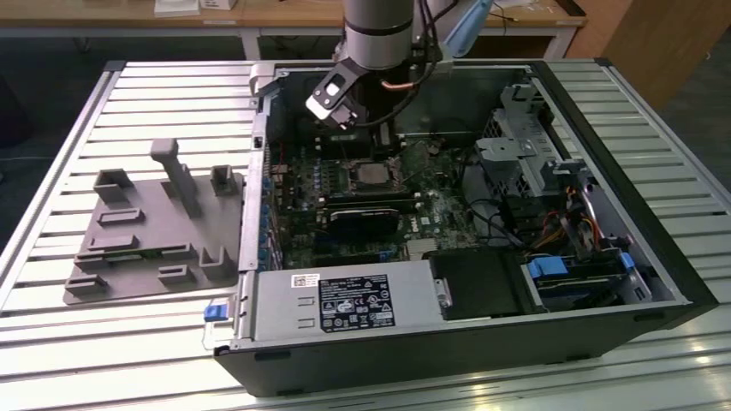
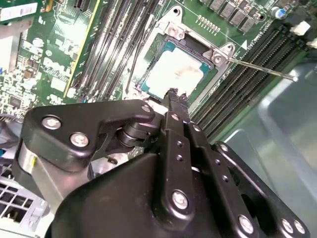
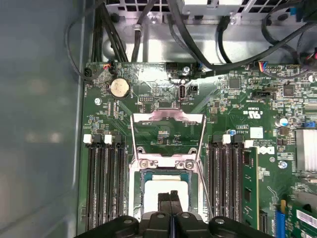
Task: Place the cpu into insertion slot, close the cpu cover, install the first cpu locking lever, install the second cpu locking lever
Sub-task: 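Place the cpu into insertion slot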
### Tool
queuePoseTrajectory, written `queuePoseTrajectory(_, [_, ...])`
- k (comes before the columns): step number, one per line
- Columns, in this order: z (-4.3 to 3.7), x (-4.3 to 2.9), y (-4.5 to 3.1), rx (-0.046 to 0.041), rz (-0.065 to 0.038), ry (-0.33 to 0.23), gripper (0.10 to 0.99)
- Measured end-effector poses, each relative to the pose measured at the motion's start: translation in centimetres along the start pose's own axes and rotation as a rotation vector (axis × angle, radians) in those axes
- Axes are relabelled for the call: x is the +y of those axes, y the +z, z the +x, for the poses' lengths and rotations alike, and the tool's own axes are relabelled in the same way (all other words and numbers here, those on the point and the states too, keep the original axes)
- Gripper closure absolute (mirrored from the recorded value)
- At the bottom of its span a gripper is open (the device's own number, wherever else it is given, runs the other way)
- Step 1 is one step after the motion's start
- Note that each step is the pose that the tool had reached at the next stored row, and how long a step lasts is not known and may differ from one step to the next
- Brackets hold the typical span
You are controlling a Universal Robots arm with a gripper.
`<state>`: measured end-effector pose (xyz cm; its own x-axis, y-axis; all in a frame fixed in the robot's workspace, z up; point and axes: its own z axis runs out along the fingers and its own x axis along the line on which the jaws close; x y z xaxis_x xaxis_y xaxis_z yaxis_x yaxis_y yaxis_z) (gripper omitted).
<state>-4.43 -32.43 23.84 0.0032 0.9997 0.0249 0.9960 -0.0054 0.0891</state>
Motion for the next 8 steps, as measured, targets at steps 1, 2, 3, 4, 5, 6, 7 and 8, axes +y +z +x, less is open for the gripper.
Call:
queuePoseTrajectory(1, [0.00,0.02,-0.22,-0.0001,0.000,0.000,0.980])
queuePoseTrajectory(2, [0.01,0.04,-0.43,-0.0001,0.000,0.000,0.980])
queuePoseTrajectory(3, [0.02,0.06,-0.70,0.0000,0.000,0.000,0.980])
queuePoseTrajectory(4, [0.02,0.08,-0.92,-0.0001,0.000,0.000,0.980])
queuePoseTrajectory(5, [0.03,0.10,-1.13,-0.0001,0.000,0.000,0.980])
queuePoseTrajectory(6, [0.03,0.12,-1.36,-0.0001,0.000,0.000,0.980])
queuePoseTrajectory(7, [0.04,0.14,-1.57,-0.0001,0.000,0.000,0.980])
queuePoseTrajectory(8, [0.04,0.16,-1.78,-0.0001,0.000,0.000,0.980])
